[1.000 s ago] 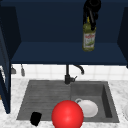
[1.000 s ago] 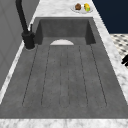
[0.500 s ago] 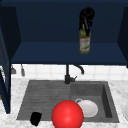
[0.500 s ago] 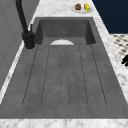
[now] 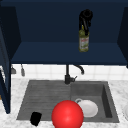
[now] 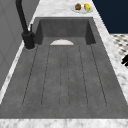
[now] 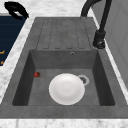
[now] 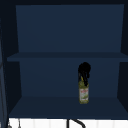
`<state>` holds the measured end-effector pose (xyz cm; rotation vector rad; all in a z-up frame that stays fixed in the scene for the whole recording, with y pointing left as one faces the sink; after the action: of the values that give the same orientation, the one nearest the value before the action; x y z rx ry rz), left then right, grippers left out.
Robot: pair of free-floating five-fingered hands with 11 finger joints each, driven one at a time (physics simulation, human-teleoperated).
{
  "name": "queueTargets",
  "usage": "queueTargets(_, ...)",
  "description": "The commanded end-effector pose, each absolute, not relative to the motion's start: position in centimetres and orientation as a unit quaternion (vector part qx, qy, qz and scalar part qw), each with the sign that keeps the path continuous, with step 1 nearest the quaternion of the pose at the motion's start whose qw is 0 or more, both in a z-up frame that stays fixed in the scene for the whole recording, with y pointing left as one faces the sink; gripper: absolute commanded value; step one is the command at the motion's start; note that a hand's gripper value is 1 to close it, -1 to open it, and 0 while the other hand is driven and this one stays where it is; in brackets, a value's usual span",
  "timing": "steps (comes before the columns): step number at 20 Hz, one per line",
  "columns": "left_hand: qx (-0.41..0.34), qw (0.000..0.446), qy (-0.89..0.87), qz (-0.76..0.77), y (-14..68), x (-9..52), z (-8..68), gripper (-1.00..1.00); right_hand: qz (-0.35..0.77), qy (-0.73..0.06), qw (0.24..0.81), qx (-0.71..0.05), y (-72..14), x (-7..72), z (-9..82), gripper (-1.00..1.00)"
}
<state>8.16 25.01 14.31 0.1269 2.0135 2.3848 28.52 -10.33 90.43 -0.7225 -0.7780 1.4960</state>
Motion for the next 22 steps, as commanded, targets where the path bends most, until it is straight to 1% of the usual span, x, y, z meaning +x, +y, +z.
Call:
queueTargets(1, 0.041, 0.009, 0.645, 0.763, 25.0, 8.2, 14.3, 0.00, 0.645, -0.341, 0.606, -0.317, -10.8, 31.6, 89.6, 1.00)
queueTargets(5, 0.041, 0.009, 0.645, 0.763, 25.0, 8.2, 14.3, 0.00, 0.646, -0.340, 0.607, -0.315, -11.9, 34.8, 86.7, 1.00)
queueTargets(9, 0.041, 0.009, 0.645, 0.763, 25.0, 8.2, 14.3, 0.00, 0.633, -0.326, 0.627, -0.315, -11.6, 37.1, 83.9, 1.00)
queueTargets(12, 0.041, 0.009, 0.645, 0.763, 25.0, 8.2, 14.3, 0.00, 0.637, -0.328, 0.618, -0.323, -11.7, 40.1, 81.1, 1.00)
queueTargets(16, 0.041, 0.009, 0.645, 0.763, 25.0, 8.2, 14.3, 0.00, 0.632, -0.301, 0.644, -0.308, -11.7, 40.1, 79.1, 1.00)
queueTargets(19, 0.041, 0.009, 0.645, 0.763, 25.0, 8.2, 14.3, 0.00, 0.640, -0.325, 0.623, -0.310, -11.9, 43.3, 76.5, 1.00)
queueTargets(22, 0.041, 0.009, 0.645, 0.763, 25.0, 8.2, 14.3, 0.00, 0.643, -0.326, 0.618, -0.315, -12.2, 45.5, 74.9, 1.00)
